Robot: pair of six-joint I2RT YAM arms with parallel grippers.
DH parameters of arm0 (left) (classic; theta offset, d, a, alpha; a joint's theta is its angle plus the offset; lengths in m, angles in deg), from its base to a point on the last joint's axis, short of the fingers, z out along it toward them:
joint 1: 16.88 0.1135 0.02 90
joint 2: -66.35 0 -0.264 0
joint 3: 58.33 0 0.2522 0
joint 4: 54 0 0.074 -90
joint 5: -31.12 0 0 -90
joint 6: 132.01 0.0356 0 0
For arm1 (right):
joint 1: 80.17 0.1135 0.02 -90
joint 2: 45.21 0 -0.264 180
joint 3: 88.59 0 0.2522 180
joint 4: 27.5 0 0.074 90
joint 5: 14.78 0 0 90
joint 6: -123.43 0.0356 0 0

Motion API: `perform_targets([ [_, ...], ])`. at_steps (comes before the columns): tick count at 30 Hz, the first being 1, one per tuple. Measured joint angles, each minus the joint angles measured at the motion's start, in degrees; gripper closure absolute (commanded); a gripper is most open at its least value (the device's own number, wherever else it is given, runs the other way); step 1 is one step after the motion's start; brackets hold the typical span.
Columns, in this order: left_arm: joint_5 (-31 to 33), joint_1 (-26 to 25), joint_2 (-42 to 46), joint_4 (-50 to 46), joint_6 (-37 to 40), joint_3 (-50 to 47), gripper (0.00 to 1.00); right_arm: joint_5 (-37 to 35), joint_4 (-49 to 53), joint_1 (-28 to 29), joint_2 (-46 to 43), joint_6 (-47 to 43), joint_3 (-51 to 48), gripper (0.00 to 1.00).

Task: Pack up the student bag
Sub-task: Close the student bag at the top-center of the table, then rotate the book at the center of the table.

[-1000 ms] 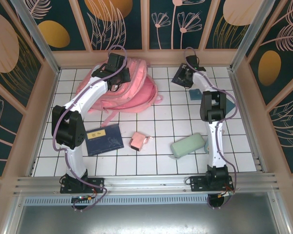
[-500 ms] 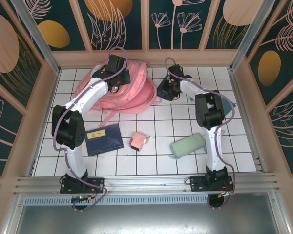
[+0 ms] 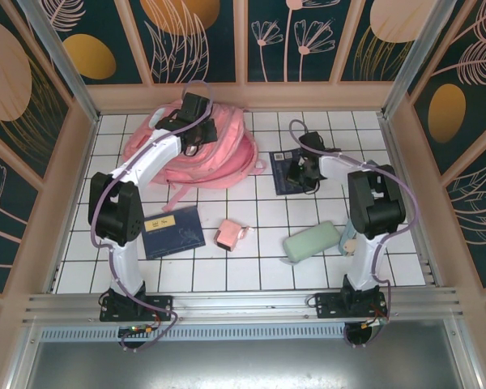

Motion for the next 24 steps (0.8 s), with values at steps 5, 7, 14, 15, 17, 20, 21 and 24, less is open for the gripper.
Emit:
perform_targets([
  [5,-3.3,0.0,-0.3,0.0,-2.9,0.0,0.66,-0.1,0.3,-0.9,-2.7,-1.0,-2.8,0.75],
  [7,-4.6,0.0,-0.2,0.9,-4.7,-0.4,0.62,-0.3,0.3,-0.9,-3.6,-1.4,-3.1,0.67],
  [14,-9.3,-3.5,0.0,5.8,-12.2,-4.3,0.61,-3.3,-2.3,-3.8,-7.9,-1.7,-5.0,0.57],
  [15,-10.4,-4.5,0.0,7.2,-13.7,-5.2,0.61,-3.5,-3.1,-4.9,-8.2,-1.7,-5.1,0.57],
  [17,-12.5,-6.7,0.0,9.7,-16.7,-6.8,0.61,-3.7,-4.3,-7.0,-8.1,-1.7,-5.1,0.57],
  [20,-15.6,-9.6,-0.7,12.9,-20.9,-7.5,0.62,-3.7,-5.3,-9.4,-7.4,-1.7,-4.8,0.56],
  [21,-16.5,-10.5,-1.4,14.1,-22.0,-7.4,0.61,-3.7,-5.7,-9.9,-6.6,-1.9,-4.3,0.56],
  [24,-18.4,-12.2,-4.5,16.4,-24.9,-6.4,0.61,-3.6,-6.6,-10.3,-3.1,-2.7,-2.5,0.56],
])
